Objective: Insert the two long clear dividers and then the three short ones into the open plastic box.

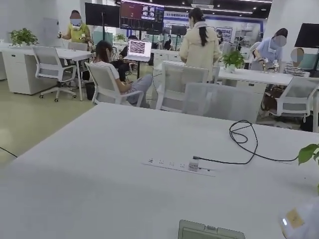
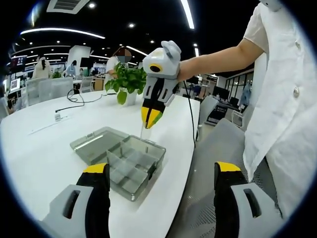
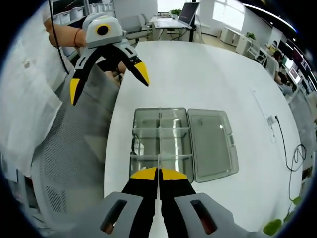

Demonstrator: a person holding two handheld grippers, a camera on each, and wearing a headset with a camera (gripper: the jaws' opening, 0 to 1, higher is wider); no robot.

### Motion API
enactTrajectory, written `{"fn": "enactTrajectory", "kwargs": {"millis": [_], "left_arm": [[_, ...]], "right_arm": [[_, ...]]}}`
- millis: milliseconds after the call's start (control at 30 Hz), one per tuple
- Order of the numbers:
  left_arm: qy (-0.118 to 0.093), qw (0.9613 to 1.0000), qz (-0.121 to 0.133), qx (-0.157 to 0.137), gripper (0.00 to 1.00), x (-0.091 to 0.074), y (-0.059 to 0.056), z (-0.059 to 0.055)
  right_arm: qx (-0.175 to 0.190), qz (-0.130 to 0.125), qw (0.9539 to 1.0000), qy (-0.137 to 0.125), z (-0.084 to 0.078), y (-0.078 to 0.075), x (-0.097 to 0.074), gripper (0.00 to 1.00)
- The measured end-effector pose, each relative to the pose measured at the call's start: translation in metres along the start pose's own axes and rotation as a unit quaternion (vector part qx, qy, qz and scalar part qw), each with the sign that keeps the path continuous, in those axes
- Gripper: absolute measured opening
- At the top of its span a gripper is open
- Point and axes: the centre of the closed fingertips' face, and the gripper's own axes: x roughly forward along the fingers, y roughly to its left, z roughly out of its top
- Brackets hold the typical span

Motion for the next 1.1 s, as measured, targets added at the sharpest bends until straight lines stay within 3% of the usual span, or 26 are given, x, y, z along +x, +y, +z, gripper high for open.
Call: {"fn": "enactTrajectory", "kwargs": {"millis": [767, 1100], "left_arm": [[0.0, 1.0, -0.001, -0.008, 0.86, 0.001, -0.001, -0.002], [-0.001, 1.0, 0.0, -0.009, 0.85, 0.0, -0.003, -0.003]], "right_arm": [[-0.002, 0.008, 0.9998, 0.02, -0.009, -0.004, 0.017, 0.03], [0.013, 0.021, 0.9997, 0.002, -0.01, -0.004, 0.021, 0.03]]}}
